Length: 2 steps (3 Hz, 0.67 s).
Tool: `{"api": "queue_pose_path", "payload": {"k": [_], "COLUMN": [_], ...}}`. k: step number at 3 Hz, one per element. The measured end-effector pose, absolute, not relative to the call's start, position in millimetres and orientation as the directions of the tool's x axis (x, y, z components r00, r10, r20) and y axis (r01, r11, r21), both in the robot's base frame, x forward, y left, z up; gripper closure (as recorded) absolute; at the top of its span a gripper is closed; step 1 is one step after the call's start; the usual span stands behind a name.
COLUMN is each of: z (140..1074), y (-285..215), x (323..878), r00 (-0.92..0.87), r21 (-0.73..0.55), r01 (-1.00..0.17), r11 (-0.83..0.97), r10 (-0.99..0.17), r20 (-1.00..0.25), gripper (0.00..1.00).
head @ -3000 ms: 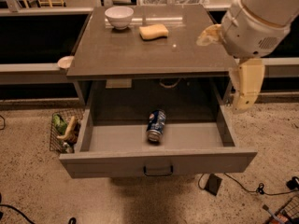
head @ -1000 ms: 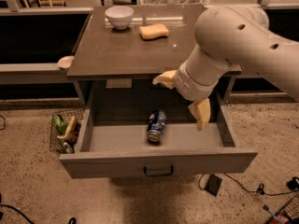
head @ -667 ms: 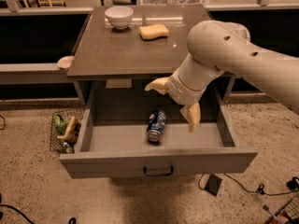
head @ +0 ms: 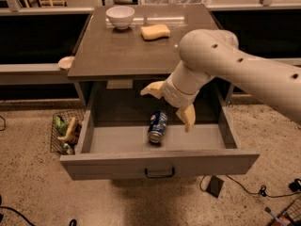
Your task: Pick pepsi can from top drawer and place on counter
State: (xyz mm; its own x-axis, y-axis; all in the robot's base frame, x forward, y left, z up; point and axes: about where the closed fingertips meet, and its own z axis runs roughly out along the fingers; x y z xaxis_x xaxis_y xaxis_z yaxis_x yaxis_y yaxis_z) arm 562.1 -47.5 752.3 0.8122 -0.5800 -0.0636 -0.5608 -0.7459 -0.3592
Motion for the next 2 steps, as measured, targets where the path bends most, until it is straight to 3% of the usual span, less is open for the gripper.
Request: {"api": "queue_pose_path", "payload": {"k": [2], "z": [692.7], "y": [-30.4], "x": [587.8], "r00": [0.888], "r21": [-0.368], "r01": [-0.434], "r11": [-0.823], "r10": [-0.459], "r20": [-0.021], "gripper": [0.0]}}
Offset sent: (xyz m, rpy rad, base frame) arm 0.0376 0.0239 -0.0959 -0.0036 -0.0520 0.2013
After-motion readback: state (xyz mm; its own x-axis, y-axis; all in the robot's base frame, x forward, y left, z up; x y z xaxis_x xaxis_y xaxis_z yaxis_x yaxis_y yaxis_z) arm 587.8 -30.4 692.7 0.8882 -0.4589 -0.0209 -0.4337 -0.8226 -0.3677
